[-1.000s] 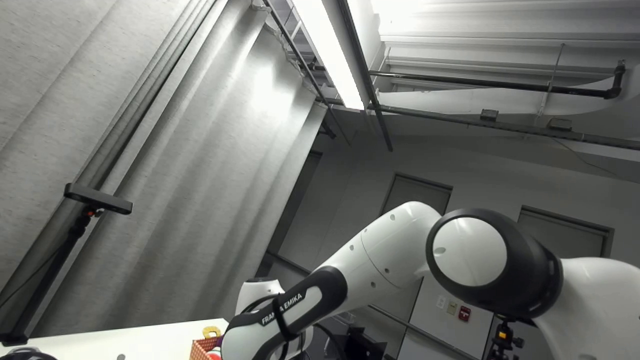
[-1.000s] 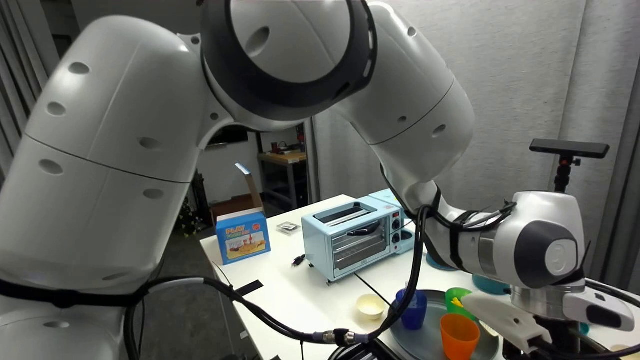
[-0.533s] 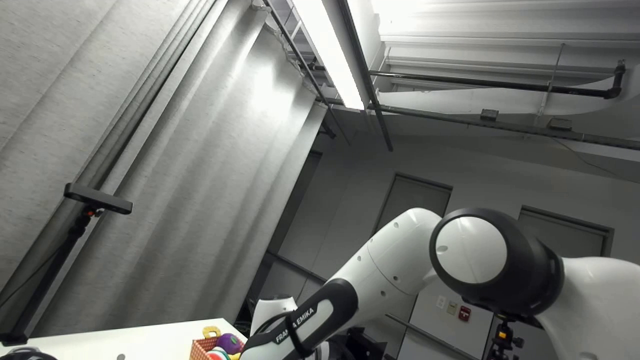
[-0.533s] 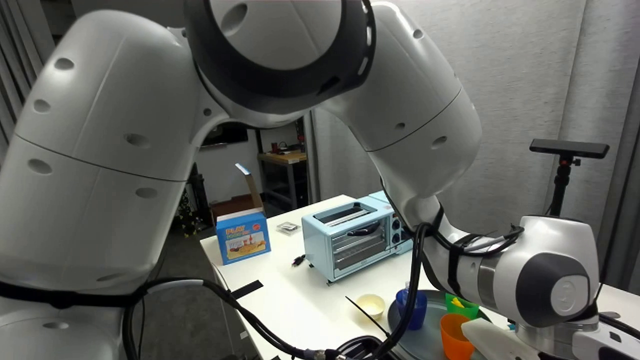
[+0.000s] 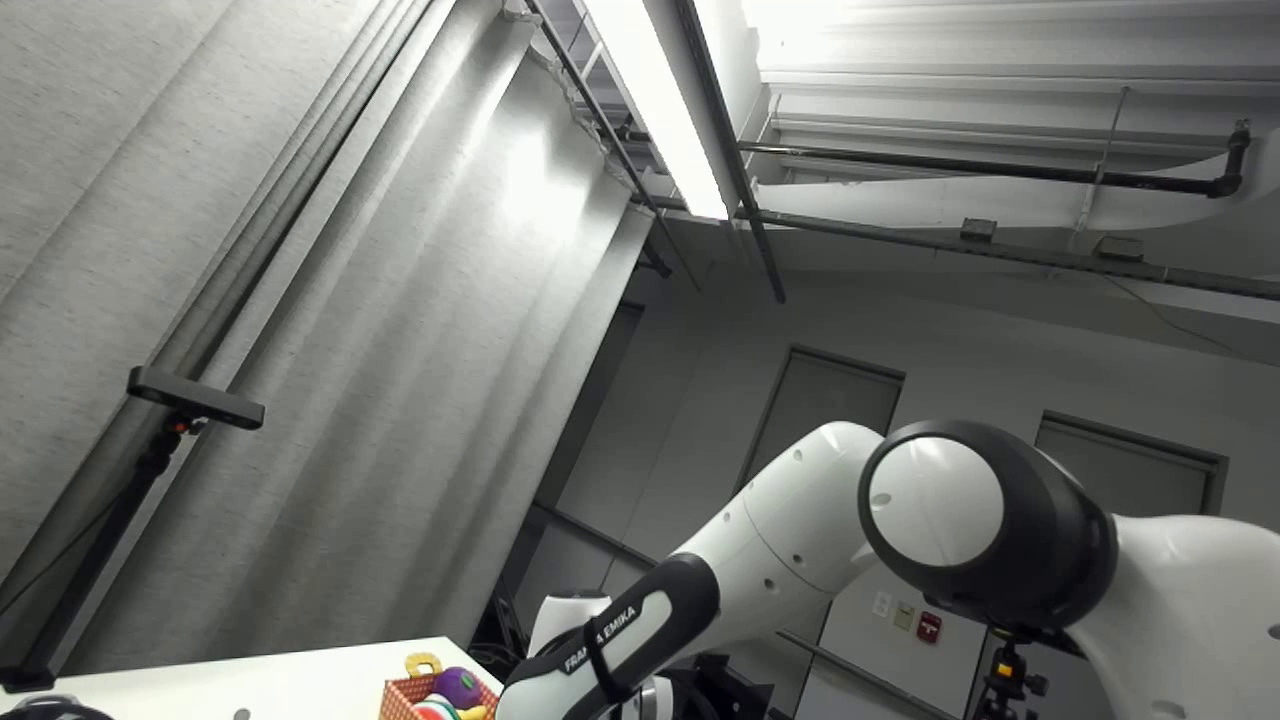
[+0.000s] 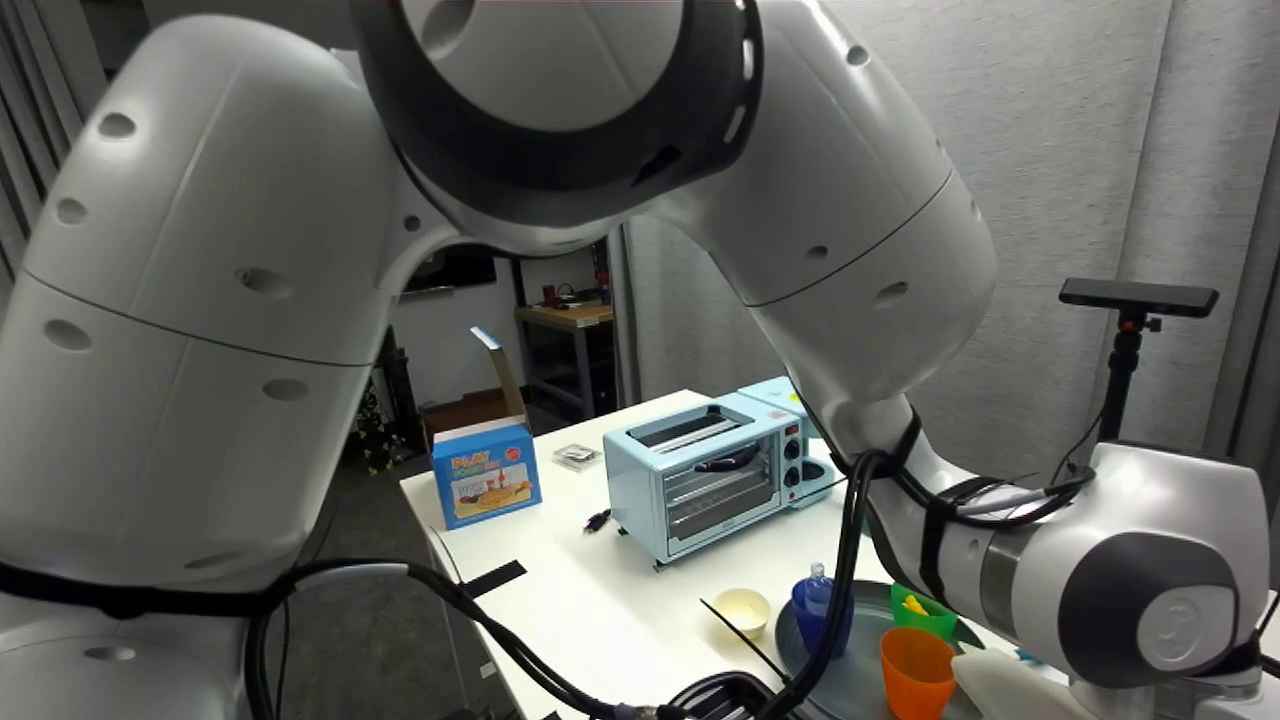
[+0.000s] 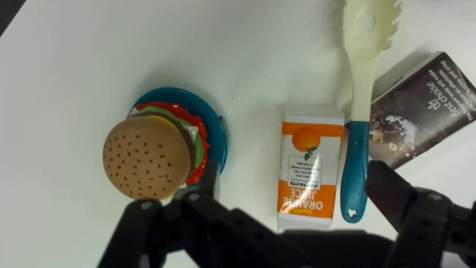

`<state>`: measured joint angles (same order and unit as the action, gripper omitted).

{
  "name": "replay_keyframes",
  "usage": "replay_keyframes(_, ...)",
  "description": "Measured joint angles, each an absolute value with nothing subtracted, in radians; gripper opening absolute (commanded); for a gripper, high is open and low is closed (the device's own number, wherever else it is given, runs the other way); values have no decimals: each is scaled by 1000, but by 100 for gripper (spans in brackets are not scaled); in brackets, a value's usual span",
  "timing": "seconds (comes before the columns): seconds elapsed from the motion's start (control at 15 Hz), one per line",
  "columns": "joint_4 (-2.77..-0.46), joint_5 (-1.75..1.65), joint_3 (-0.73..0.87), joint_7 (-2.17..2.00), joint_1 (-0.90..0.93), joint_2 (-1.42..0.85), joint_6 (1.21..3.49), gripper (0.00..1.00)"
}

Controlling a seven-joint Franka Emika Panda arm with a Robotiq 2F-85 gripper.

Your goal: Put a plush toy in the black pot

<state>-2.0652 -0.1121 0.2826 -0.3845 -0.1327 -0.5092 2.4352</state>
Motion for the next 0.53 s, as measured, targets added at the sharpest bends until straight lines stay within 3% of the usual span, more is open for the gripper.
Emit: replay_keyframes(0.53,-2064,-16,263,-310,-167,-519,2436,100)
